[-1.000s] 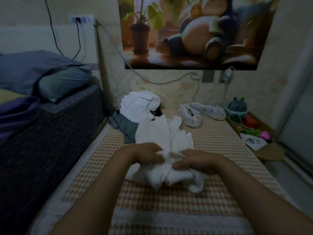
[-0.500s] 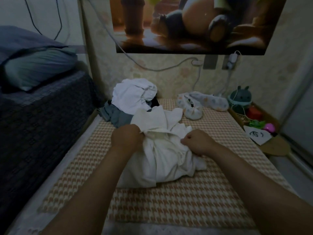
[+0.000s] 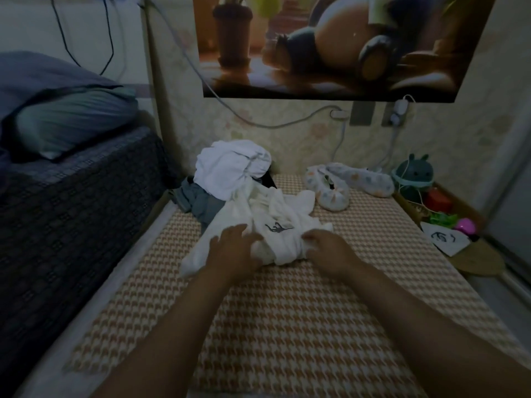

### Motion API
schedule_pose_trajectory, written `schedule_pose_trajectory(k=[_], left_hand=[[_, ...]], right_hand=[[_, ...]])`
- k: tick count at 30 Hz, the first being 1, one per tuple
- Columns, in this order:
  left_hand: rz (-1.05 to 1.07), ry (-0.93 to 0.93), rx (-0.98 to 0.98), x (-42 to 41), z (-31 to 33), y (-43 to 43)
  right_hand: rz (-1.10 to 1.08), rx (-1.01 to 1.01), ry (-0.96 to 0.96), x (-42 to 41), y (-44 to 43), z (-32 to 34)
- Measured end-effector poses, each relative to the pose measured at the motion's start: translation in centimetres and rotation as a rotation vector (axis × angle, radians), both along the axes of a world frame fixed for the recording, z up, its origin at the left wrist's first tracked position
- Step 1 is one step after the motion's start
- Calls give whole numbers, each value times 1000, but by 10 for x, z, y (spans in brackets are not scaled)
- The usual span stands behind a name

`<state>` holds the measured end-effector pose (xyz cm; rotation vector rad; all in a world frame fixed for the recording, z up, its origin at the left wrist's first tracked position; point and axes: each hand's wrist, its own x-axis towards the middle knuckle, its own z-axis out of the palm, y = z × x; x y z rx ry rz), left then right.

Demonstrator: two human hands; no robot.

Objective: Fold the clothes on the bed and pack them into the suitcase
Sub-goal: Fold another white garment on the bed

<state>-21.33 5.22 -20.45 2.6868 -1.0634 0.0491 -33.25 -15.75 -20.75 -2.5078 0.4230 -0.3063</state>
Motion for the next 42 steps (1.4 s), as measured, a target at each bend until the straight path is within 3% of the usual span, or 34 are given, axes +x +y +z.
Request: schedule_pose_trajectory(k=[2,7,9,12,15,17,19,20,22,24,25,29,31,33,36,38,40,42], left_hand=[[46,27,190,-1,-22,5],[-98,75,-15,18,-25,16],[-141,-34,-59,18,-12,18],[-163,-195,-82,12,7,23],[-161,-261,-130,11,27,40],[-87,-372,-211,14,38,51],[62,-424,-270,11,51,63],[157,-386,-203,12,56,69],[332,-84,220,16,59,79],[328,161,561,12,54,80],[299,188,599,8,48,75],[124,33,213,-11,40,35],[26,19,34,-21,37,9],[-26,60,29,-28,28,-14],[8,157,172,-31,15,-36],[24,179,185,-31,9,-45],[18,96,145,-29,4,-53],[24,-68,101,-26,6,-62]], right_hand=[[71,-156,39,-1,11,-12],[-1,-558,175,23,23,-31],[-41,-521,196,32,18,-38],[77,-437,112,32,10,-36],[137,-170,-39,23,16,-14],[154,-40,-170,11,29,10],[231,70,-141,-2,40,33],[303,106,-56,-10,47,44],[438,109,159,-23,54,52],[466,84,315,-34,54,48],[435,78,349,-39,51,44],[226,-156,492,-55,33,35],[229,-205,544,-58,28,33],[266,-162,447,-56,23,30],[217,-72,315,-52,12,34],[194,42,422,-54,7,41],[203,-44,648,-58,6,43],[230,-94,684,-61,2,39]])
